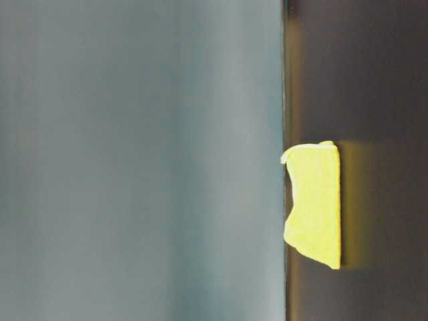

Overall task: Push a yellow cloth with the left arm to wipe the desk.
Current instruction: 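Move the left gripper toward the yellow cloth at the far edge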

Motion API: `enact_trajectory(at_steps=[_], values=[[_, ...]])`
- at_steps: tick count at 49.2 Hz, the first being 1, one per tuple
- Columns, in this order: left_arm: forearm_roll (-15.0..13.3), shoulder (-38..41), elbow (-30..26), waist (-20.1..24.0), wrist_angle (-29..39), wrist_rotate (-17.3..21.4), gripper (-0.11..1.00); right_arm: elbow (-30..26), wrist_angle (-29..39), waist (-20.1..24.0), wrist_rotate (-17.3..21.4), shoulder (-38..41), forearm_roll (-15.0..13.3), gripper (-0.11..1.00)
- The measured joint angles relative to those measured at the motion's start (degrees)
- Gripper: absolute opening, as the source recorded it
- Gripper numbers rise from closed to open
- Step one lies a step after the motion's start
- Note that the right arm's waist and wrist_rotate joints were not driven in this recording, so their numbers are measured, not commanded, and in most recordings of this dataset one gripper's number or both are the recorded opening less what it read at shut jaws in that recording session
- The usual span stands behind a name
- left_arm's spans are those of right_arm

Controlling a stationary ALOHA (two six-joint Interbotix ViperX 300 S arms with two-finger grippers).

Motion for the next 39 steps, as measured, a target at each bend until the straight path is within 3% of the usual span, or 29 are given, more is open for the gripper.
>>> enact_trajectory(at_steps=[3,10,12,16,24,27,33,39], values=[[0.7,0.3,0.4,0.1,0.0,0.0,0.12,0.0,0.0,0.0,0.1,0.0,0.1,0.22],[2.2,2.0,1.6,0.3,0.0,0.0,0.54,0.0,0.1,0.0,0.0,0.0,0.0,0.62],[2.3,2.5,1.5,0.3,-0.1,0.0,0.63,0.0,0.1,0.0,0.0,-0.1,0.1,0.65],[2.2,4.1,1.4,0.5,-0.6,0.2,0.53,0.0,0.1,-0.1,0.1,-0.1,0.0,0.56],[2.3,11.6,-1.1,3.6,-2.9,0.2,0.11,0.0,0.4,0.0,0.0,0.0,0.1,0.35],[2.3,16.0,-2.5,6.0,-4.4,0.1,0.0,0.0,0.5,0.0,0.0,-0.1,0.1,0.29],[2.3,24.8,-6.0,10.1,-8.3,-0.1,0.0,0.0,1.4,0.0,0.0,-0.1,0.0,0.22],[2.3,33.8,-9.9,13.6,-11.1,-0.1,0.0,0.0,2.0,-0.1,0.1,-0.2,0.0,0.22]])
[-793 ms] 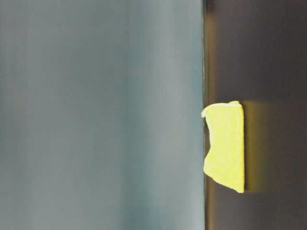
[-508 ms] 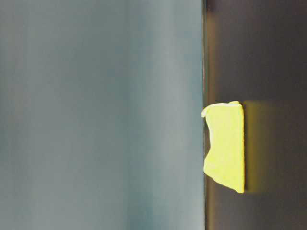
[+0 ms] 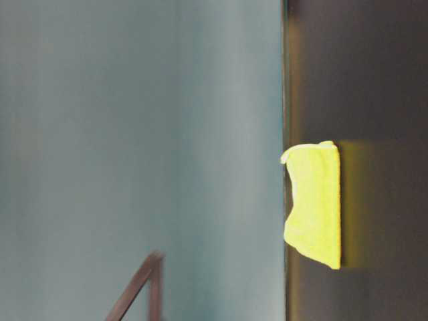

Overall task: Push a yellow cloth with the left arm to wipe the desk.
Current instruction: 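Move the left gripper toward the yellow cloth at the far edge, then lower the left gripper onto the yellow cloth and grip it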

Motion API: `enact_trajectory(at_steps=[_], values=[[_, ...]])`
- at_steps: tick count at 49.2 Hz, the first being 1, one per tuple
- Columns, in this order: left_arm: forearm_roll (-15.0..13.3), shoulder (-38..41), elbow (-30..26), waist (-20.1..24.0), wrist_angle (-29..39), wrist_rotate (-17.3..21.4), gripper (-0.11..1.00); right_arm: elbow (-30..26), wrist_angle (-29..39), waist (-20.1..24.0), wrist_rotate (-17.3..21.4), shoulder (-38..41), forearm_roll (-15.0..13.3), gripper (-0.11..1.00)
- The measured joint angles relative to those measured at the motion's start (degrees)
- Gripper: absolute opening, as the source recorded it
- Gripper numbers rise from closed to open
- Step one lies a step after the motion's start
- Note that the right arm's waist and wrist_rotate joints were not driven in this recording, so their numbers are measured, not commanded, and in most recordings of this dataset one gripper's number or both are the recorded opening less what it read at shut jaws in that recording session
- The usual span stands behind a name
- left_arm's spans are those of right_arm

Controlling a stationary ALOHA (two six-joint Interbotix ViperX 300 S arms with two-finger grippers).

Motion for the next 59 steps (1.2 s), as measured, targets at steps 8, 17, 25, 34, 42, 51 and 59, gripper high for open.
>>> enact_trajectory(at_steps=[8,17,25,34,42,51,59], values=[[0.0,11.9,-6.9,4.6,-1.1,0.0,0.0,0.0,0.2,0.1,-0.1,-0.1,0.1,0.22],[0.0,21.9,-14.2,8.2,-1.0,-0.2,0.19,0.0,0.6,0.1,-0.1,-0.2,0.0,0.22],[0.0,28.3,-17.4,10.5,0.4,-0.6,0.61,0.0,0.8,0.1,-0.1,-0.3,0.0,0.22],[0.0,34.6,-19.6,13.4,1.1,-0.7,0.78,0.0,0.7,0.1,-0.1,-0.3,0.1,0.22],[0.0,38.4,-20.2,15.3,1.1,-0.7,0.79,0.0,0.8,0.1,-0.1,-0.3,0.0,0.22],[0.0,39.9,-20.3,15.6,1.6,-0.7,0.79,0.0,0.8,0.1,-0.1,-0.3,0.1,0.22],[0.0,40.1,-19.4,15.7,3.5,-0.8,0.82,0.1,0.8,0.1,-0.1,-0.4,0.1,0.22]])
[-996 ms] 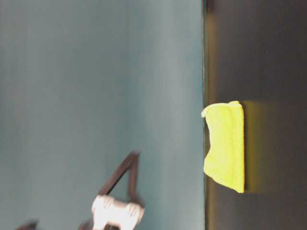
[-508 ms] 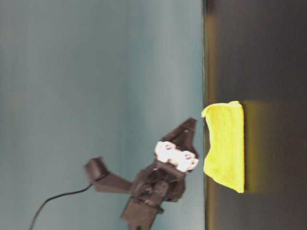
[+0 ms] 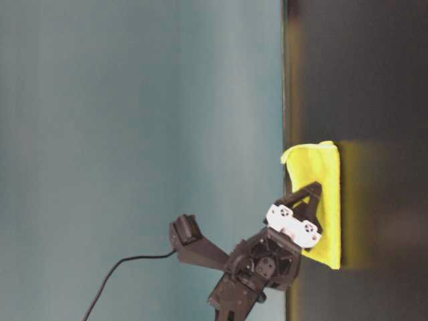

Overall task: Push a yellow cloth with the left arm to wipe the desk.
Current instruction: 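Lower the left gripper onto the yellow cloth and grip it, then drag the yellow cloth with the left gripper toward the near-left table area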

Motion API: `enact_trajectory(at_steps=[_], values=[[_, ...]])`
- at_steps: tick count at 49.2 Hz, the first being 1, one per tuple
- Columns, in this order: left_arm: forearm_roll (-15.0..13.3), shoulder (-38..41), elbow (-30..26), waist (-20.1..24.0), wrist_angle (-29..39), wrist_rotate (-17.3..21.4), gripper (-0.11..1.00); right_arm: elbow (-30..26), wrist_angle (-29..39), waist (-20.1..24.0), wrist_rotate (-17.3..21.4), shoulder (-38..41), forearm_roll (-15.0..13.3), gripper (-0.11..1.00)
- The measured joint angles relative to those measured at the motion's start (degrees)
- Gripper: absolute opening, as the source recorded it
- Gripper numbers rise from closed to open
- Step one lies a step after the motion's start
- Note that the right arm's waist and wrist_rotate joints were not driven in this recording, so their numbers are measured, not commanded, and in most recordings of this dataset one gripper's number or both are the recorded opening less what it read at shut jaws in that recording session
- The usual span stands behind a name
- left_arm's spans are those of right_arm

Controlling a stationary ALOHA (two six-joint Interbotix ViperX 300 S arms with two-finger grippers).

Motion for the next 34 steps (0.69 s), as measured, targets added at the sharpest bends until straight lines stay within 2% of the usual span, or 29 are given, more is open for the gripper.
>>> enact_trajectory(at_steps=[20,34], values=[[0.0,-0.8,4.6,-1.3,-0.2,-0.3,0.86,0.1,-0.1,0.0,0.1,0.0,0.0,0.22],[0.0,-2.6,8.0,-9.3,-0.3,-0.4,0.86,0.1,-0.1,0.0,0.1,0.0,0.0,0.22]])
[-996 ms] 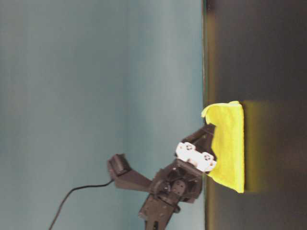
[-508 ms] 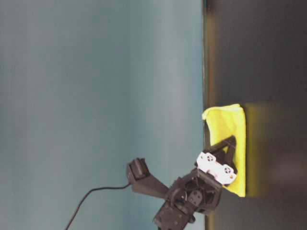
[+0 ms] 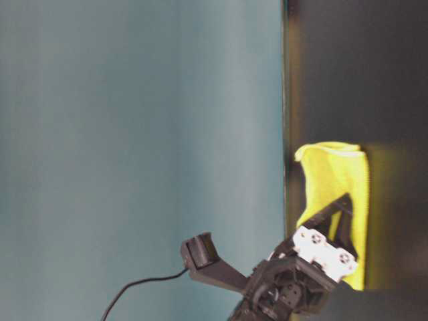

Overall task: Push a yellow cloth with the left arm to wipe the desk.
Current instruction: 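Drag the yellow cloth with the left gripper toward the near-left table area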

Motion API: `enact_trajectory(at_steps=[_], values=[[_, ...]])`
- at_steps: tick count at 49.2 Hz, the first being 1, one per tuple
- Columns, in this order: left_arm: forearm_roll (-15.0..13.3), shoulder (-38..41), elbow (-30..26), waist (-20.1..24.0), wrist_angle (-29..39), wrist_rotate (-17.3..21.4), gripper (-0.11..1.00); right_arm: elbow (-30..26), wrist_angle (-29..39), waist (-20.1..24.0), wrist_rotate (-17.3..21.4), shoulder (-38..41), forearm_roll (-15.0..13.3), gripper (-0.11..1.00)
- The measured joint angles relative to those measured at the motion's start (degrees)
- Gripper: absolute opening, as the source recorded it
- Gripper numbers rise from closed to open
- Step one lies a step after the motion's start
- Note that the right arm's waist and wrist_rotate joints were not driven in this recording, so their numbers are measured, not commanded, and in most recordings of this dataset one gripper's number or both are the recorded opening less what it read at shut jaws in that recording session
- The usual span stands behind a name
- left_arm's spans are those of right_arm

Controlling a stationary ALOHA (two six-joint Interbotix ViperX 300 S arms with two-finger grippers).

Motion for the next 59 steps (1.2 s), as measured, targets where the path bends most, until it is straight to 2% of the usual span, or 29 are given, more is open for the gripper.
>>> enact_trajectory(at_steps=[11,26,35,59], values=[[0.0,-3.1,4.7,-6.7,-0.3,-2.9,0.86,0.0,-0.1,0.0,0.0,0.0,0.0,0.22],[0.0,-6.9,11.8,-14.2,-1.7,-3.8,0.86,0.0,-0.2,0.0,-0.1,0.0,0.3,0.22],[0.0,-9.4,14.8,-21.7,-1.7,-4.8,0.86,0.0,-0.4,0.0,-0.1,0.0,0.4,0.22],[0.0,-12.7,15.3,-39.1,3.0,-11.9,0.86,0.0,-0.4,0.0,-0.1,0.0,0.5,0.22]])
